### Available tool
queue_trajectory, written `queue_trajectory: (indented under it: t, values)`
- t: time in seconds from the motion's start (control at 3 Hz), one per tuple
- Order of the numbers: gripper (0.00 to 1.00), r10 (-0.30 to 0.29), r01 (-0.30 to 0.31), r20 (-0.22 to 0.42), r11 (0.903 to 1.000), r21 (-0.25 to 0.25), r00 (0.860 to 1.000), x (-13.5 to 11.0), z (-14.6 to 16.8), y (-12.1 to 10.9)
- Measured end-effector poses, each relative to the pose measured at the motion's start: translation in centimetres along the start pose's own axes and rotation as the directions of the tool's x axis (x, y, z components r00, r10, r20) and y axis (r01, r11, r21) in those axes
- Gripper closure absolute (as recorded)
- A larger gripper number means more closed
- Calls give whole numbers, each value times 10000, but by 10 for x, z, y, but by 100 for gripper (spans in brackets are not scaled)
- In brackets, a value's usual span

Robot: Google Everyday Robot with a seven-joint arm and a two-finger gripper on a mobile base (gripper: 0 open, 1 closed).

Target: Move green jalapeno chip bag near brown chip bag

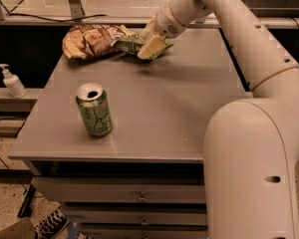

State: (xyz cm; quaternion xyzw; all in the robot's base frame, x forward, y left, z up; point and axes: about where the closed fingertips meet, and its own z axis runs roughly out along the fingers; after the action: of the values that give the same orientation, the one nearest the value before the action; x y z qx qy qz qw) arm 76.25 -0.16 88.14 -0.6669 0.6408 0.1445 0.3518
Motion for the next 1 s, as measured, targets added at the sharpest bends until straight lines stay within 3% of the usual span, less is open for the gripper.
queue_trajectory:
  t: [0.33,0.67,1.0]
  values:
    - [0,64,-64,89,10000,-63,9999,-1,-2,3]
    - [0,270,-272,149,9996,115,9995,3,-23,9]
    - [0,436,-423,-181,9967,692,9989,18,-71,19]
